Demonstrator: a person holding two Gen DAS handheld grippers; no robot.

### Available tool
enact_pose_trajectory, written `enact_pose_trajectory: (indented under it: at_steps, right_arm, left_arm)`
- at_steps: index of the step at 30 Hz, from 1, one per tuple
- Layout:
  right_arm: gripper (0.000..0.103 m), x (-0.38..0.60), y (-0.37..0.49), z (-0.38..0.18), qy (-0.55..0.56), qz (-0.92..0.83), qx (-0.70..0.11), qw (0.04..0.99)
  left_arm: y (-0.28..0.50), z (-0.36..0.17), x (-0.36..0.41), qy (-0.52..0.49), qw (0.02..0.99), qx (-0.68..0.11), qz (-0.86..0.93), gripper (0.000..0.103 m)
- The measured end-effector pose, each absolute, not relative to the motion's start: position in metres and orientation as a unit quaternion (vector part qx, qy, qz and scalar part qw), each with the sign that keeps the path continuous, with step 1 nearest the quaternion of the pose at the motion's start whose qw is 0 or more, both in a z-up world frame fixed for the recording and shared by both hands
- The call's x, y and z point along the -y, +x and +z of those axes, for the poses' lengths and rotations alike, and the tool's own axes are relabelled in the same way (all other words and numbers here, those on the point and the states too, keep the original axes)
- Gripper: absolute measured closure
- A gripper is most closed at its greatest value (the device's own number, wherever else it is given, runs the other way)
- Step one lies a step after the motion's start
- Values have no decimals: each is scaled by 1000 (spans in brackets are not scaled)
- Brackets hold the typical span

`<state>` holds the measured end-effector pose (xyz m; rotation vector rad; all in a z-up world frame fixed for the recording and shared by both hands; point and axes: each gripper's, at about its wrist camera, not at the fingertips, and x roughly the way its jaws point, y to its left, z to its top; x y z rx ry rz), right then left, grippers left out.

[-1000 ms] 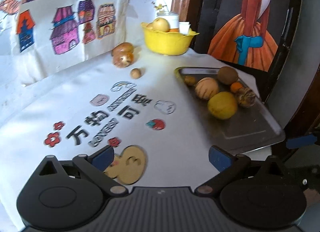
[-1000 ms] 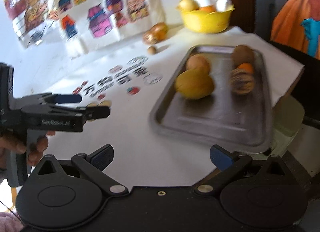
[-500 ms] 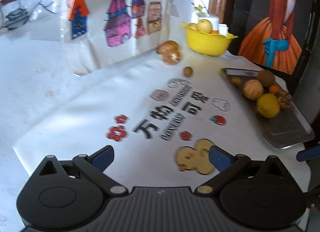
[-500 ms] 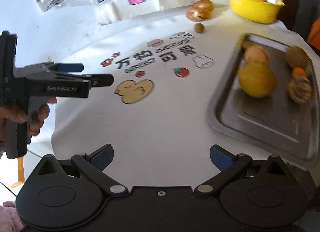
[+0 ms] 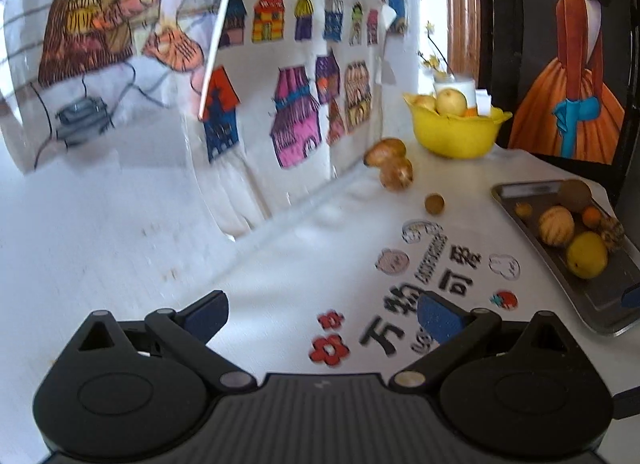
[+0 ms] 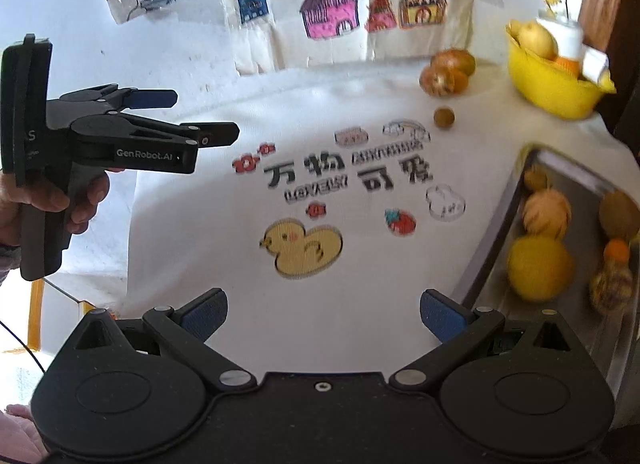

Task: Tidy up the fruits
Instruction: 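Withdraw both tools from the tray toward the remaining fruits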

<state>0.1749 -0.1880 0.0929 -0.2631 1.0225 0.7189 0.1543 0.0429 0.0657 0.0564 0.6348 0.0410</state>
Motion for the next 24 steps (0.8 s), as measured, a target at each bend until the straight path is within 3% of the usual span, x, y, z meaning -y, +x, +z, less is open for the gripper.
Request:
enact_pose_trajectory:
  at_steps: [11,24]
  right_arm:
    - [1,189,223,136,-182,332,-437,816]
    - [1,210,307,135,-126,315,-435,834]
  left_arm:
    - [195,83,-36,44,958,-283,-19,0]
    - [251,60,-26,44,959,-277,-49,0]
